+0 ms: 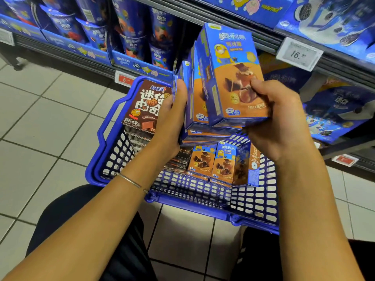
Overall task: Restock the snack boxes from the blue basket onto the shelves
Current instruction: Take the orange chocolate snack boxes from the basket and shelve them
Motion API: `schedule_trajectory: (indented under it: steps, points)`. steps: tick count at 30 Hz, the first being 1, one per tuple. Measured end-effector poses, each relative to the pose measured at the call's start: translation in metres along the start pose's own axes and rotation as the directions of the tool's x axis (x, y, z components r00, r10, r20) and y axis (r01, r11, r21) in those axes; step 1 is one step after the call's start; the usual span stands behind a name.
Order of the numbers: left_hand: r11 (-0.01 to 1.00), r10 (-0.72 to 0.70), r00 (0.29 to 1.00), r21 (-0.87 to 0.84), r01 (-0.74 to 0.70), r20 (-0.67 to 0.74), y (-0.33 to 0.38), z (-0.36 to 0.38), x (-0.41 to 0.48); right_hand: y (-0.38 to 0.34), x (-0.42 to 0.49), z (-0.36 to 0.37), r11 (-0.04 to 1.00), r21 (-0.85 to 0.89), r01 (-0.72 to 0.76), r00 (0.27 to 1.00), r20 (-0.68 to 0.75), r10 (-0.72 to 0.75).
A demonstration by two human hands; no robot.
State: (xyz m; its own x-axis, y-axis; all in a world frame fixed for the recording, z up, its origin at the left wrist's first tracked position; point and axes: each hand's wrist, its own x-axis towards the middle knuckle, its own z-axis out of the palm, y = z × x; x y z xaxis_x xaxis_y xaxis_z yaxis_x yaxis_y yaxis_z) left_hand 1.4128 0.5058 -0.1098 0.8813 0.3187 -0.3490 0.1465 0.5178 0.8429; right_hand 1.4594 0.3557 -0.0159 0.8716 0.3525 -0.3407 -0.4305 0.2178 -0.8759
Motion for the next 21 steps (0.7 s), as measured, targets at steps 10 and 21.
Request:
schedule_trajectory:
  steps: [10,21]
  points:
    - [0.980,0.151,0.987,0.141,-0.142,-0.050,-0.001,0.010,-0.006,0.008,-0.005,-0.006,0.991,0.077,-0.111,0.994,0.029,0.109]
    - [0.979,0.086,0.996,0.187,-0.077,-0.038,0.000,0.006,-0.003,0.009,0.000,-0.019,0.997,0.040,-0.066,0.996,0.056,0.064]
